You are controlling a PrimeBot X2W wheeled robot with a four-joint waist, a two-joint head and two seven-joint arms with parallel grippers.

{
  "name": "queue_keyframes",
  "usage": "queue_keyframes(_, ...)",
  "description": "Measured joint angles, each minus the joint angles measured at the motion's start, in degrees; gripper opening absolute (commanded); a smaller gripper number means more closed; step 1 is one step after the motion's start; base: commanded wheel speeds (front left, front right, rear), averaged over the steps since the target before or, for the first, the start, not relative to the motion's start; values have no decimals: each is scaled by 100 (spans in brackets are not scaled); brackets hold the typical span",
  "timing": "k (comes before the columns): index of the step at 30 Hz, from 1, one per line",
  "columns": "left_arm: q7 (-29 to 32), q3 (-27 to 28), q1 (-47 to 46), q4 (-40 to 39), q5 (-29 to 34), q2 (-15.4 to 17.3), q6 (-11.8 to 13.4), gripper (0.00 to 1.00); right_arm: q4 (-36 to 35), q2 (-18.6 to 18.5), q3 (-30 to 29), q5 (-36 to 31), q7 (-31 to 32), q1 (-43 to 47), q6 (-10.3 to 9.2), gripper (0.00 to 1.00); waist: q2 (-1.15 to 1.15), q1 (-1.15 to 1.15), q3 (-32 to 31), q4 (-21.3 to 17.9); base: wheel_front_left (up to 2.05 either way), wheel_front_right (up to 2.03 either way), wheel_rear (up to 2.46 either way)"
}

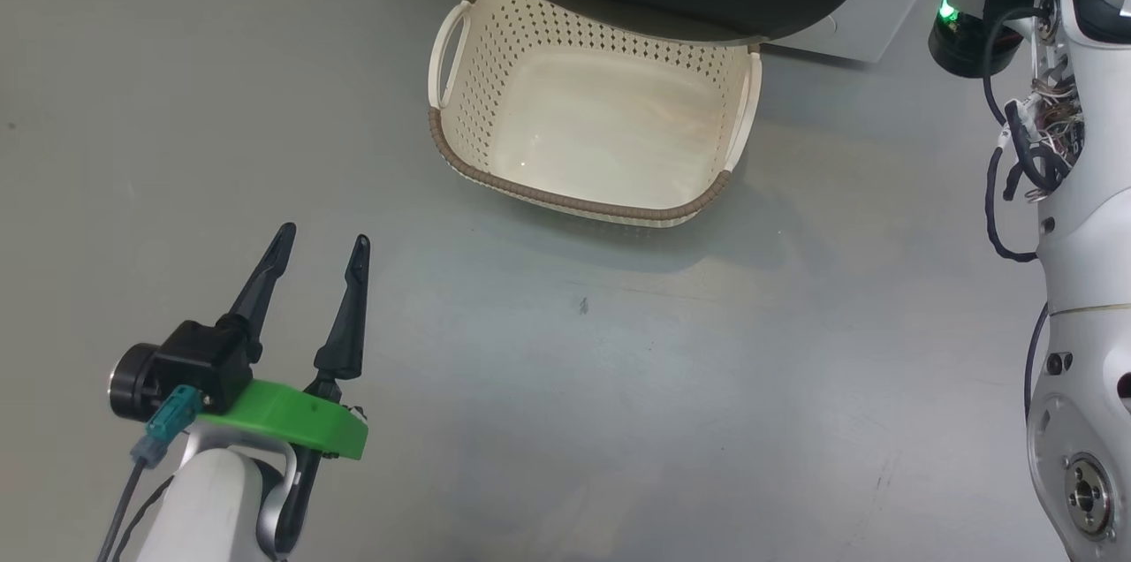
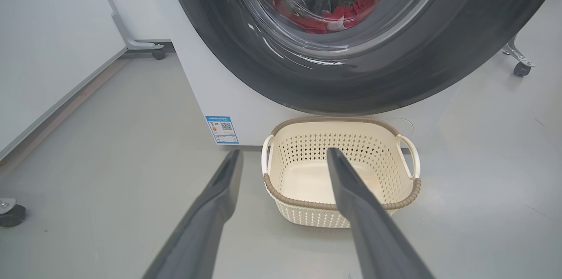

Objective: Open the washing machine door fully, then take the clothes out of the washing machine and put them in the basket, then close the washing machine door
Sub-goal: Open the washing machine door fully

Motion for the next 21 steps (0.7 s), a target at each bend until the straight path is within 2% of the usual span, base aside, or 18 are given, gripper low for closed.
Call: queue_keyframes(21,0,21,0,42,1,0,0,100,255,-42,204,169,398,-80,0,0,0,0,-117,-39,0,0,0)
